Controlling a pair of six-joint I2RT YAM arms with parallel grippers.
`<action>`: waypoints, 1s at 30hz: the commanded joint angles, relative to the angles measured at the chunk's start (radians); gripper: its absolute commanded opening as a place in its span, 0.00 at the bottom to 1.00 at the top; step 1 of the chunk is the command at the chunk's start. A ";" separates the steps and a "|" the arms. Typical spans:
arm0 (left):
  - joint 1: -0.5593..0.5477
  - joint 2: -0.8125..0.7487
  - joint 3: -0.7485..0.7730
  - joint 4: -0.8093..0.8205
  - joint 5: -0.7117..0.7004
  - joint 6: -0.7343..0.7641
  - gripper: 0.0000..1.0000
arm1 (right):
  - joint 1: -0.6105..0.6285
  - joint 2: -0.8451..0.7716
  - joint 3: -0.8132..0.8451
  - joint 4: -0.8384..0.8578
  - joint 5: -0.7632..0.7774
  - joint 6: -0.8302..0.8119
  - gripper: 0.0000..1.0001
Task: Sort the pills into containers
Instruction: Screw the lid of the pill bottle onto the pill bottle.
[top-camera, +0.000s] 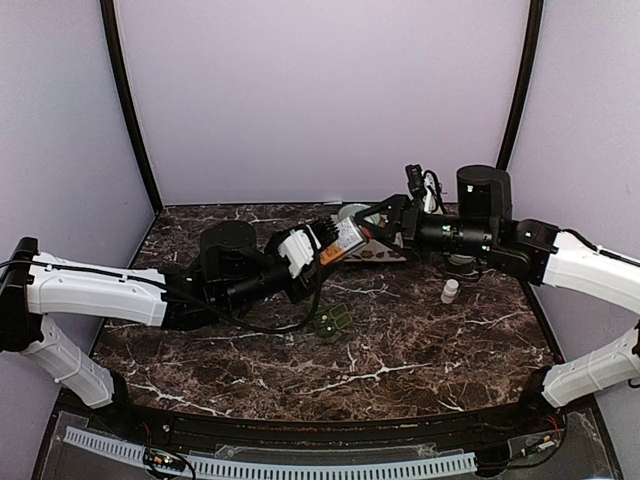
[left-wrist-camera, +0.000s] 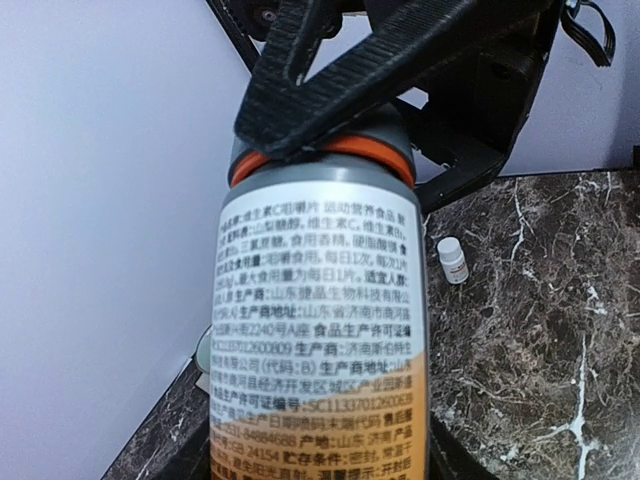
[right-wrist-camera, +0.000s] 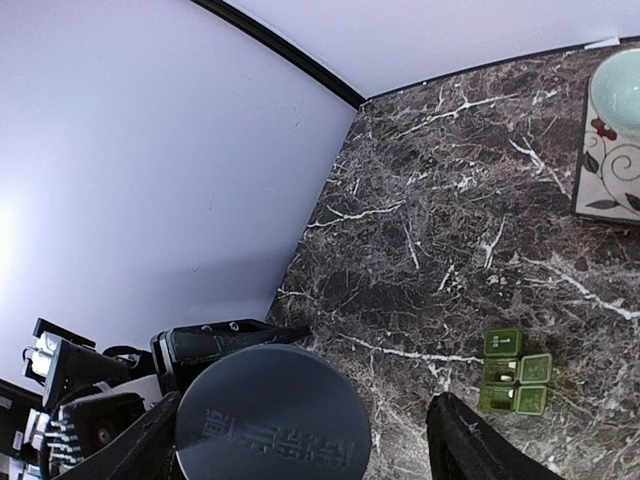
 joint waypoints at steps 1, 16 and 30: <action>0.028 -0.065 0.055 0.032 0.065 -0.091 0.00 | -0.006 -0.045 -0.031 -0.027 0.071 -0.091 0.81; 0.166 -0.008 0.163 -0.194 0.471 -0.270 0.00 | -0.005 -0.162 -0.066 0.019 0.049 -0.276 0.81; 0.298 0.203 0.461 -0.460 1.280 -0.475 0.00 | -0.004 -0.190 -0.054 0.014 -0.065 -0.419 0.83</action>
